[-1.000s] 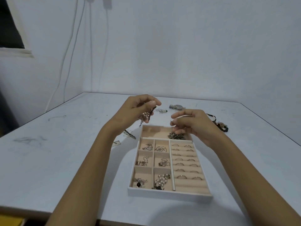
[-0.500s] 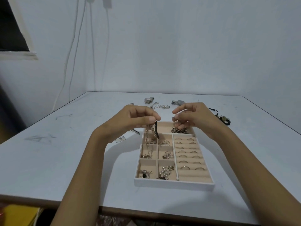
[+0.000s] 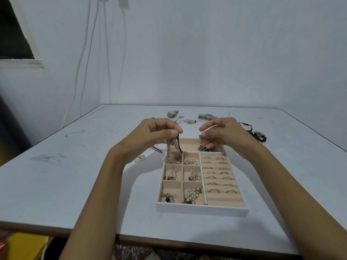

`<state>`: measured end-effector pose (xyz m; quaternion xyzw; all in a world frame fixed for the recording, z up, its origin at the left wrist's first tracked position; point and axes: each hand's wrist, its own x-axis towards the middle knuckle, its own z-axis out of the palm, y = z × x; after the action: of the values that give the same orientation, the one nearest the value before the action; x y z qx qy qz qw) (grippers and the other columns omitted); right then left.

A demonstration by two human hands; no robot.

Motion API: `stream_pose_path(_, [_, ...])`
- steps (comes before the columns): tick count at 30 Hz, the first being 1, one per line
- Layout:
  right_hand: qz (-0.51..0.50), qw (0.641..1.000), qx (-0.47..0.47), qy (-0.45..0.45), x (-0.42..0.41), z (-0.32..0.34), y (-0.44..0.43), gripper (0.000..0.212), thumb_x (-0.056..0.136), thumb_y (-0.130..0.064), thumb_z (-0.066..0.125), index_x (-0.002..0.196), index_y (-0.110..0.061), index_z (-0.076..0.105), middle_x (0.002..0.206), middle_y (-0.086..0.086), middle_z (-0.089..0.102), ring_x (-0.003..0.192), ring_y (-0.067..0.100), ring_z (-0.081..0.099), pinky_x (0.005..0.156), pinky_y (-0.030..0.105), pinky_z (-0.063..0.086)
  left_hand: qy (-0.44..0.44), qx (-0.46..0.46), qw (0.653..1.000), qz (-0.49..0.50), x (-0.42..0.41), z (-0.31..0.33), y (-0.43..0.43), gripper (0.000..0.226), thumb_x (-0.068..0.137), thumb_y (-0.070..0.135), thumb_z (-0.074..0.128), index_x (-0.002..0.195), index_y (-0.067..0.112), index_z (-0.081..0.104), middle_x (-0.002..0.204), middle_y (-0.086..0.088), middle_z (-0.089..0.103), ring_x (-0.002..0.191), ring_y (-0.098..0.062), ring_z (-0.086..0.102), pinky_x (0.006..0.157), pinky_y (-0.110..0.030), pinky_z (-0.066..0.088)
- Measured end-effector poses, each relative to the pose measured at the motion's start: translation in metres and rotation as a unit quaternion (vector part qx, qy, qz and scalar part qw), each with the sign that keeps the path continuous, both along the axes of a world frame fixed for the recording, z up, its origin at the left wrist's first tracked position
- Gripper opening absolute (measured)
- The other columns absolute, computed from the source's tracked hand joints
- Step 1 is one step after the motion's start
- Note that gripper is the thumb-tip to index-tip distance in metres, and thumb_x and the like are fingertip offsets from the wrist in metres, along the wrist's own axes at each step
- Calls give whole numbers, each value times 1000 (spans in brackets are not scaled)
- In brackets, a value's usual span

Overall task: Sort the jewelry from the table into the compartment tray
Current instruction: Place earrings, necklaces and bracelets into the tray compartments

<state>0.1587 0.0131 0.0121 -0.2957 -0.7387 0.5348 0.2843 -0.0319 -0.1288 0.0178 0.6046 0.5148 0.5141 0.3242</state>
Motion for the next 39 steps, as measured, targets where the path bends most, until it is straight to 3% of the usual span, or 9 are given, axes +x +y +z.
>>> stream_pose_path(4, [2, 1000, 3, -3, 0, 1, -1, 14, 85, 5, 63, 98, 3, 65, 74, 24, 66, 59, 22, 66, 60, 25, 59, -46, 27, 998, 14, 0, 1, 1, 9, 85, 19, 66, 91, 18, 72, 82, 2, 63, 77, -18, 60, 78, -22, 52])
stream_pose_path(11, [4, 1000, 5, -15, 1, 2, -4, 13, 86, 4, 63, 99, 2, 65, 72, 20, 67, 55, 20, 66, 63, 30, 58, -69, 76, 994, 38, 2, 0, 6, 18, 85, 21, 58, 100, 14, 67, 74, 5, 59, 73, -16, 55, 80, -25, 52])
stream_pose_path(21, [53, 998, -10, -16, -4, 7, -13, 21, 74, 8, 75, 93, 9, 68, 71, 12, 70, 63, 21, 70, 63, 21, 57, -88, 106, 989, 56, 3, -3, 14, 16, 87, 17, 58, 100, 12, 65, 76, 8, 60, 74, -16, 56, 83, -30, 53])
stream_pose_path(24, [79, 996, 21, -38, -6, 9, -18, 19, 73, 3, 78, 89, 9, 69, 73, 13, 73, 67, 21, 70, 65, 22, 58, -75, 100, 990, 60, 2, -5, 16, 13, 90, 15, 57, 100, 13, 66, 76, 7, 60, 75, -16, 57, 83, -28, 53])
stream_pose_path(30, [96, 985, 107, -93, -7, 10, -25, 15, 70, -8, 82, 80, 0, 74, 71, 16, 73, 62, 18, 61, 54, 22, 46, -44, 83, 994, 64, 0, -8, 18, 14, 93, 13, 57, 103, 14, 66, 79, 8, 63, 78, -15, 59, 87, -31, 52])
stream_pose_path(34, [68, 983, 136, -107, -8, 9, -23, 15, 68, -14, 85, 78, -7, 77, 49, -9, 62, 50, 9, 42, 50, 13, 33, -37, 81, 994, 69, 0, -9, 19, 14, 93, 14, 57, 104, 13, 67, 80, 9, 63, 79, -16, 58, 90, -35, 52])
stream_pose_path(39, [52, 966, 206, -147, -11, 4, -19, 11, 68, -12, 85, 76, -12, 78, 51, -14, 64, 47, -4, 52, 50, 7, 37, -36, 79, 993, 75, 0, -9, 19, 15, 93, 14, 57, 105, 12, 67, 81, 11, 64, 79, -17, 58, 93, -38, 51])
